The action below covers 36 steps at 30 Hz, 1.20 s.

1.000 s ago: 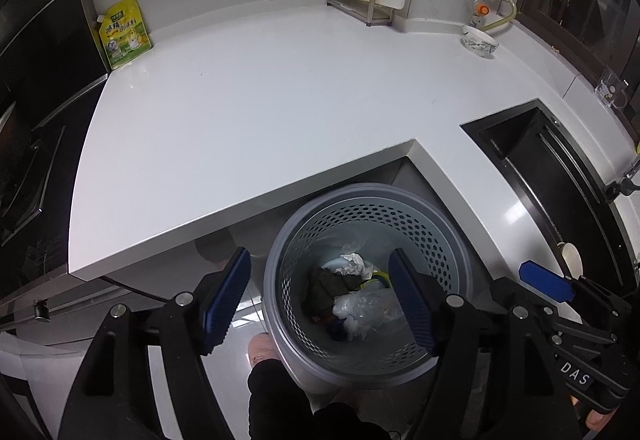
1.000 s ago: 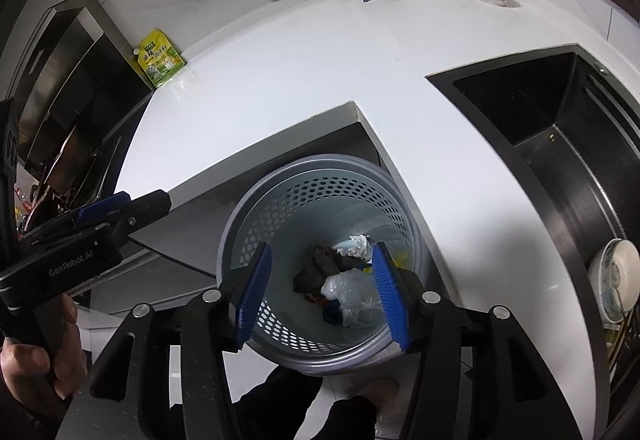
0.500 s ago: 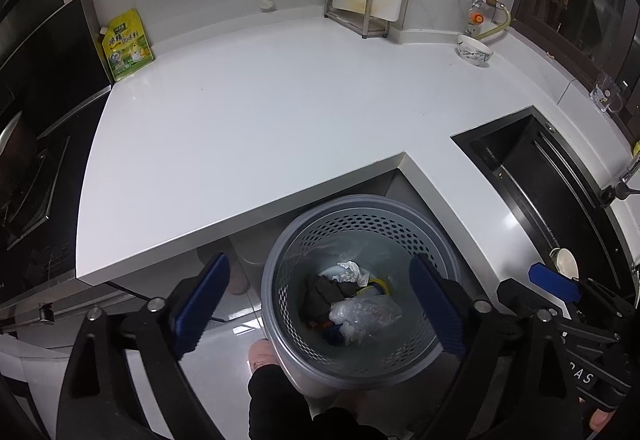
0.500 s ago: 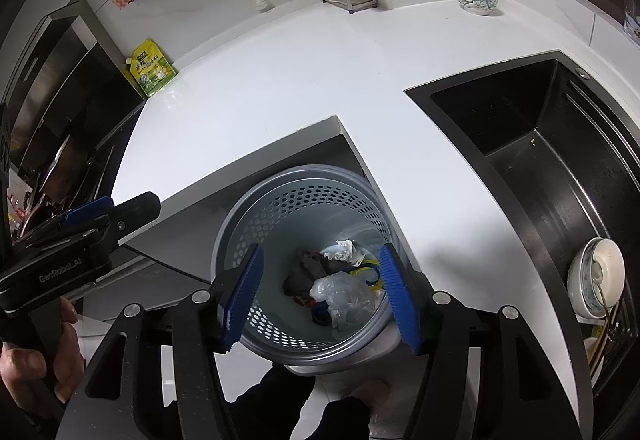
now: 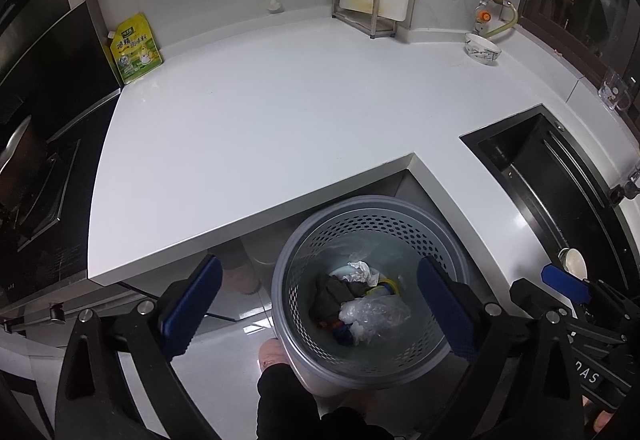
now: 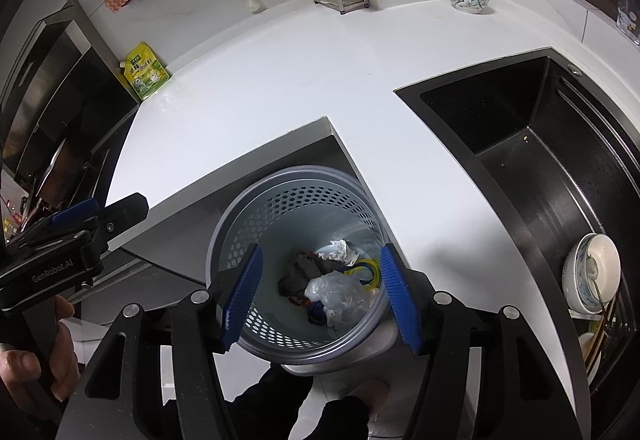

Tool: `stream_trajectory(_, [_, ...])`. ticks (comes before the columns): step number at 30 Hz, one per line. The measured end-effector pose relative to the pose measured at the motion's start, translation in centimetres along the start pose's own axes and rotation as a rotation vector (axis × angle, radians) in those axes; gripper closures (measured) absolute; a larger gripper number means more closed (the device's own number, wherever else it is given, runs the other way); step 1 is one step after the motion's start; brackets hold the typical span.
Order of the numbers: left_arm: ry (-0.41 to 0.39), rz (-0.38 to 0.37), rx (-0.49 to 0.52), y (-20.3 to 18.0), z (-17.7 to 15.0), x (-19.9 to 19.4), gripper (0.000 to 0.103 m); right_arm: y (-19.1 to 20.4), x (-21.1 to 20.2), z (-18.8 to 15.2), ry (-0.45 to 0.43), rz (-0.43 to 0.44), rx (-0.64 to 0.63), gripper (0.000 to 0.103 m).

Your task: Collect trash

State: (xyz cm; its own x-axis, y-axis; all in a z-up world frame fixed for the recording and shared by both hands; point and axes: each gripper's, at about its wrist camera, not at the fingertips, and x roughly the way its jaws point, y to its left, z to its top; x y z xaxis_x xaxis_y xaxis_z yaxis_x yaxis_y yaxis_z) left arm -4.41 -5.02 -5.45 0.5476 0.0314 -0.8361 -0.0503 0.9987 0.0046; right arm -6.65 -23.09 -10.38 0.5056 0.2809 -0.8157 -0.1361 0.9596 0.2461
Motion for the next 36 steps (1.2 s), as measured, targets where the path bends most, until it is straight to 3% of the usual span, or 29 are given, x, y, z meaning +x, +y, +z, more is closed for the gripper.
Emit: stream_trajectory(36, [-0.003,0.032,-0.006,0.07,-0.06,-0.51,0.006,0.64,-0.36,0.04,-0.022,-0.021,-0.034,0.043])
